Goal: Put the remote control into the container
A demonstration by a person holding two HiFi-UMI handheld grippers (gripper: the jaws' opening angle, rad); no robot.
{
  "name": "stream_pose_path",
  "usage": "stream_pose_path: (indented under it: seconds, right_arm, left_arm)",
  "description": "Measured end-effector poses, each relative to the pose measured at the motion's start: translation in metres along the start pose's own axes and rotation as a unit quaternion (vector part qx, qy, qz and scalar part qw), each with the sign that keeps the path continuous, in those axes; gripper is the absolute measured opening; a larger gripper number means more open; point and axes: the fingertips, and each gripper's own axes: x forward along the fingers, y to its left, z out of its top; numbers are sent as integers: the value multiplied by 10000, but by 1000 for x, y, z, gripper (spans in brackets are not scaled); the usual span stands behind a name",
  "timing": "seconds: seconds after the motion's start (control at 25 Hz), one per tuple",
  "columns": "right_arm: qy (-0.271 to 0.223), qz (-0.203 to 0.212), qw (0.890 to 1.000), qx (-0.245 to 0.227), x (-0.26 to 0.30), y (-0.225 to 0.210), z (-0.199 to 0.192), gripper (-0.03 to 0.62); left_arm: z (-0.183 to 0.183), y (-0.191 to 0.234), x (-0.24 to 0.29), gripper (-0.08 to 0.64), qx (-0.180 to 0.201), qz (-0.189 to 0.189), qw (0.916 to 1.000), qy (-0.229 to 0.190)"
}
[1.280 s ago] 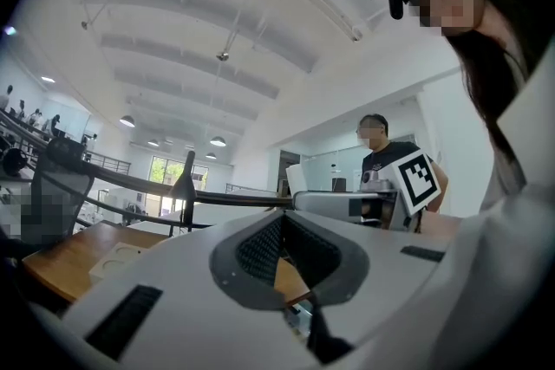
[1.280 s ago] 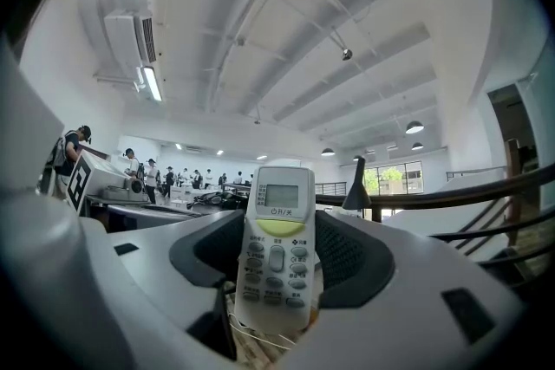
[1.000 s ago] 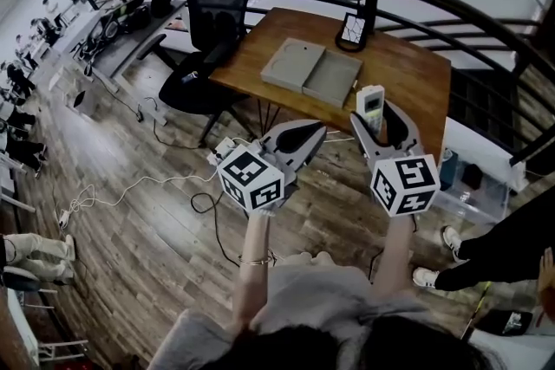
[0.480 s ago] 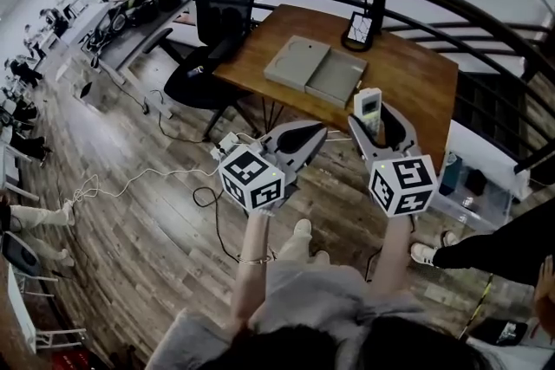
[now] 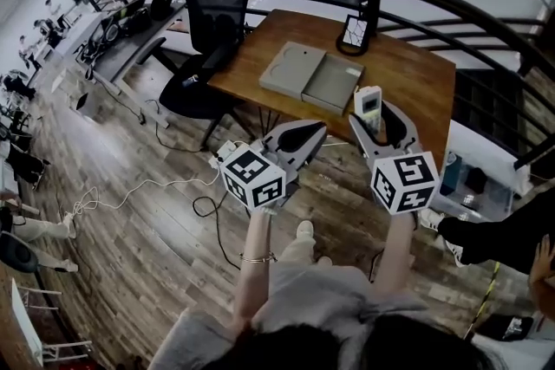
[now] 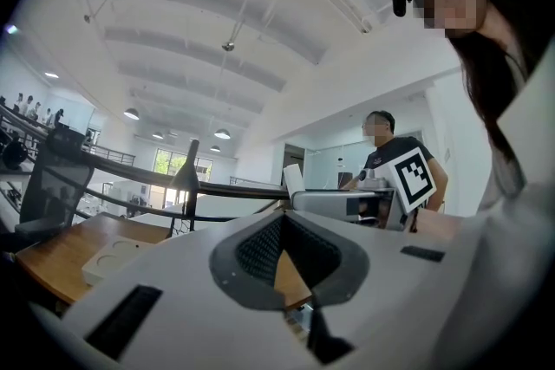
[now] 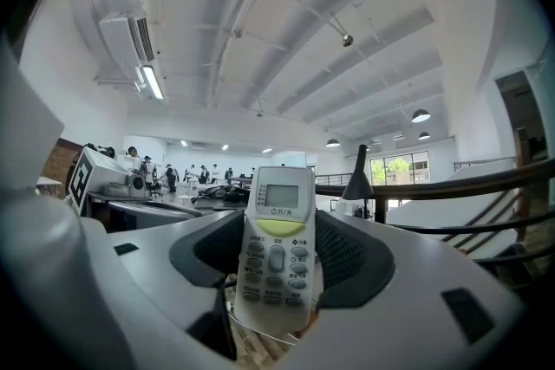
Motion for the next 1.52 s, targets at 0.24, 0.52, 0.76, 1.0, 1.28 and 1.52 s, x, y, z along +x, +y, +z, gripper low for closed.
stream_pose_path:
  seconds: [0.24,0.52,0.76,1.0,1.28,1.52]
  right_arm:
    - [38,-56,10000,-19,18,-9,3,249]
    - [87,-116,9999,22,49,-13,2,249]
    - [167,-148,9998,7,72,-13,0,249]
    - [207,-188,9996,-53,93,-10,4,249]
    - [236,-250,9993,-162,114,-7,8,249]
    - [246,-334,9991,-99,126,-6,3,249]
  left_arm:
    - [5,21,11,3,14,-130,9999,-3]
    - [3,53,18,3,-28,-219,9997,40]
    - [1,74,22,3,-96,-321,9994,70]
    - [3,94,21,3,-146,-386,9991,27]
    - [9,116,18,3,-140,-453,9989,-52]
    - [6,131,14,3,-148,-489,9987,-28]
